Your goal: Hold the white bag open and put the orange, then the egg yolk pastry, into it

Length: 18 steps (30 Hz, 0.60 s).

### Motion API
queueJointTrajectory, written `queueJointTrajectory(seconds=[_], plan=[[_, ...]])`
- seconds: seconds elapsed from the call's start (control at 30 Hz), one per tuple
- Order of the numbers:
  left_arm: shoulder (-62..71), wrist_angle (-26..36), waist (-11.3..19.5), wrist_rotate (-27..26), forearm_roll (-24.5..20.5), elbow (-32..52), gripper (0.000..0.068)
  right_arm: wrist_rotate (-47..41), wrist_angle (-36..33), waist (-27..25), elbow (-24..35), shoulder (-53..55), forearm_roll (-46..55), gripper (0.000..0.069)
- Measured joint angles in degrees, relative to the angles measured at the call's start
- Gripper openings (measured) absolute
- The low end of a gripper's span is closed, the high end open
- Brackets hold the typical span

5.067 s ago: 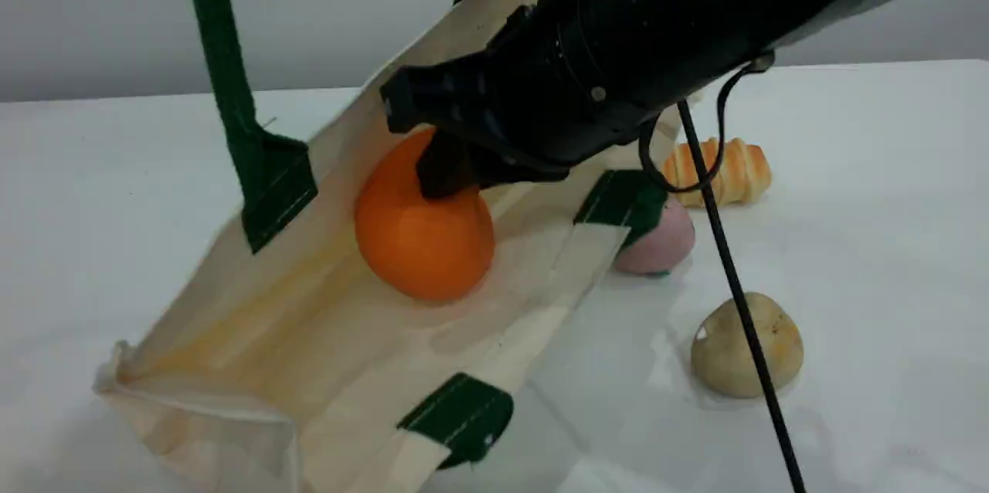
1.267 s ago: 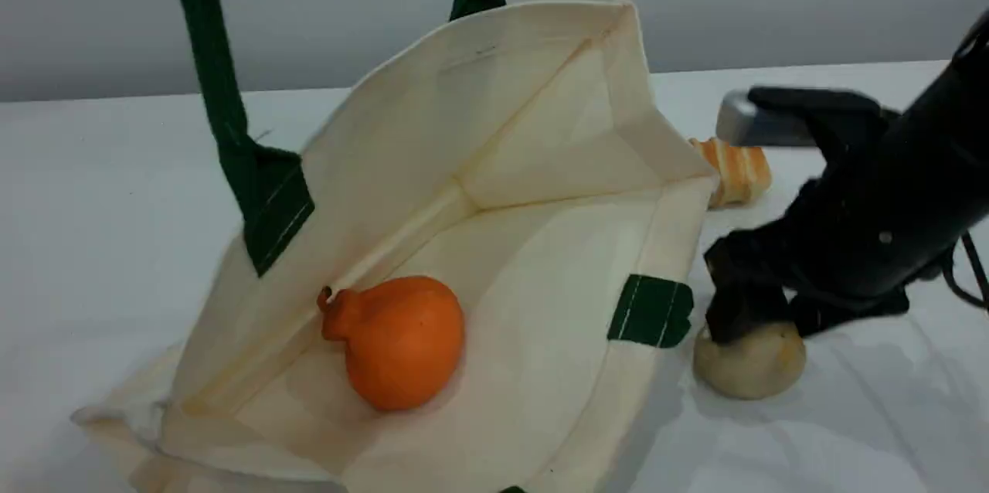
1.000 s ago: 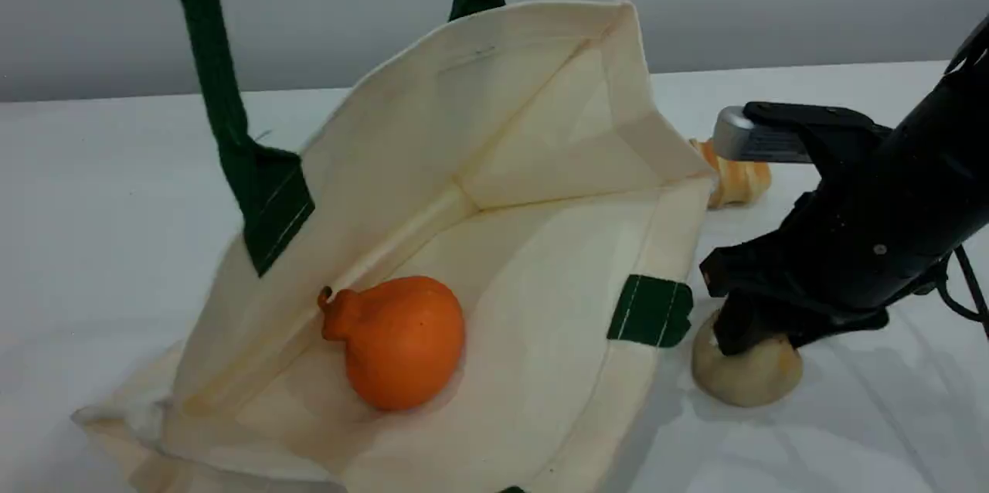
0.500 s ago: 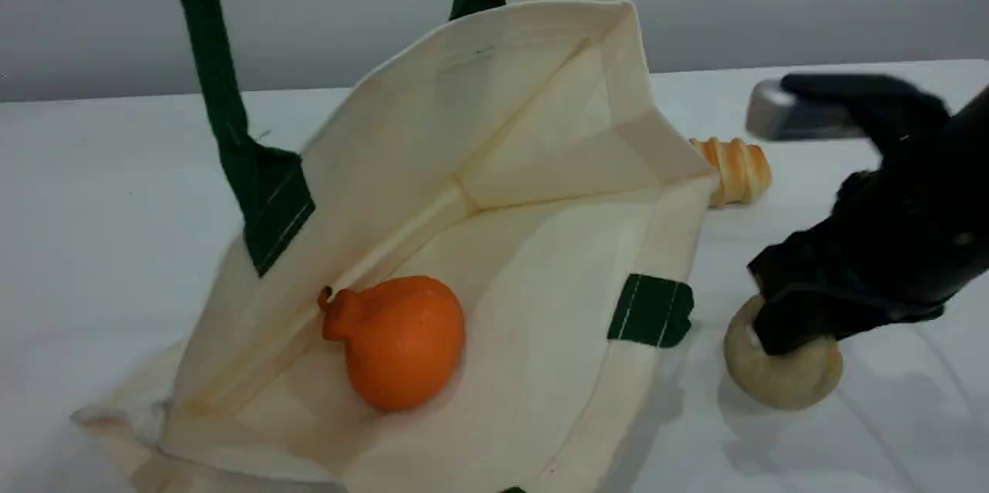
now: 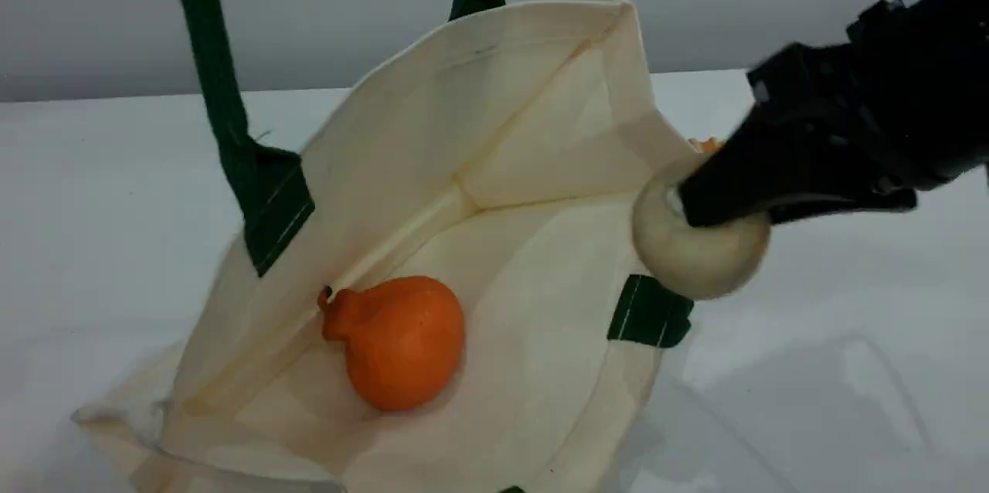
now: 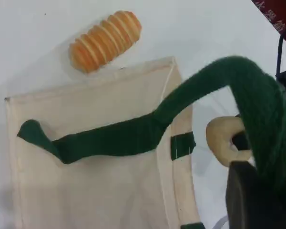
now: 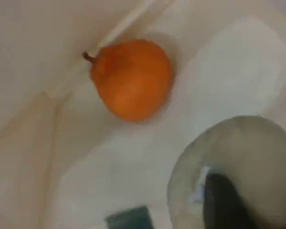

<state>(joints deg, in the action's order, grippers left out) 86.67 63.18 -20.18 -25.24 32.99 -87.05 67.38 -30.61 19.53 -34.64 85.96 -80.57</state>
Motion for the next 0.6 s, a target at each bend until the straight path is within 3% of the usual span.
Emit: queueJointTrajectory(seconds=[0.13,0.27,0.4,0.6], plan=[[0.0,-0.06,0.0,0.0,0.0,0.0,0.0067,7.01,-0.67,3.85,-0.05,0.22,-8.75,0.0221],[0.0,-0.06,0.0,0.0,0.0,0.0,0.0067,14.82,3.81,8.47,-0.1,2.1,-17.47,0.0221],[0.0,-0.06,0.0,0.0,0.0,0.0,0.0067,19.3,5.11,10.73,-1.65,5.4,-19.59,0.0221],[0.0,-0.06,0.0,0.0,0.0,0.0,0.0067,19.3,2.5,10.96,-7.07,11.04,-19.48,0.0218]])
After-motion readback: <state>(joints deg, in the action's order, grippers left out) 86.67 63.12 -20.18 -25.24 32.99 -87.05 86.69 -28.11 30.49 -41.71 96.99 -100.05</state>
